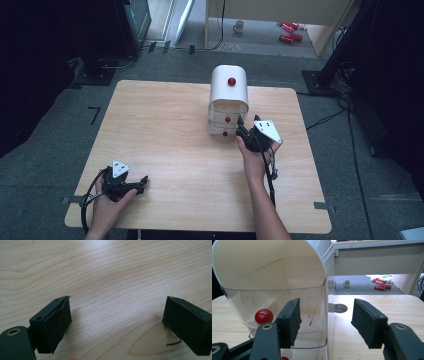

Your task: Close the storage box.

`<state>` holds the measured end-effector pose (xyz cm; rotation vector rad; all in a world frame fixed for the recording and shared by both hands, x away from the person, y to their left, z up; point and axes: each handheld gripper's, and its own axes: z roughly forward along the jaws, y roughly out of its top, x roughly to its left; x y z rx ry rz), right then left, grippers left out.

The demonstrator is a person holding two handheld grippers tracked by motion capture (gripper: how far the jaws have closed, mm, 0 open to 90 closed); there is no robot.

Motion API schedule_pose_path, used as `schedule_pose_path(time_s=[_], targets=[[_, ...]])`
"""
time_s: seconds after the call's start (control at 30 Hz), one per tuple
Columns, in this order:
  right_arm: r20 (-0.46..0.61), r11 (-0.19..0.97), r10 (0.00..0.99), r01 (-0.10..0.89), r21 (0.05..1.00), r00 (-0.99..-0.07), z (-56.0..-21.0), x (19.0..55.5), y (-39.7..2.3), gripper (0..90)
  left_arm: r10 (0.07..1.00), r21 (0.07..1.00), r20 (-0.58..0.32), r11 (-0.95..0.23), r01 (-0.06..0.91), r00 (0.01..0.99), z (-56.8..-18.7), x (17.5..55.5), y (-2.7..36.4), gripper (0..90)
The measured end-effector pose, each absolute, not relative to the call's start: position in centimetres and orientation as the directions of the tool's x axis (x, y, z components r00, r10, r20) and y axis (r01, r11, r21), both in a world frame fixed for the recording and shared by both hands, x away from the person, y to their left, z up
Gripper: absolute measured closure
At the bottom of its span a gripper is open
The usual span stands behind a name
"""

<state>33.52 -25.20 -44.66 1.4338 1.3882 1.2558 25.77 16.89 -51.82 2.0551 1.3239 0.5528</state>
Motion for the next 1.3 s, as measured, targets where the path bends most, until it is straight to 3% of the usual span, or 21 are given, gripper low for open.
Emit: schedule_pose_path(time_s=[0.63,0.97,1.3], targets=[[0.140,-0.113,0.987,0.278,0.954,-0.081,-45.0,34.2,-25.1,38.8,0.913,0.697,0.013,-0.301,0.651,0.408,-51.8,25.8,16.9,8.1],[0.141,-0.091,0.984,0.376,0.922,-0.108,-48.9,33.3,-24.3,38.1,0.912,0.697,0.013,-0.302,0.650,0.410,-51.8,25.8,16.9,8.0],[0.146,-0.106,0.987,0.435,0.894,-0.060,-50.9,34.8,-25.2,38.8,0.912,0.697,0.013,-0.302,0.650,0.410,-51.8,25.8,16.9,8.1]])
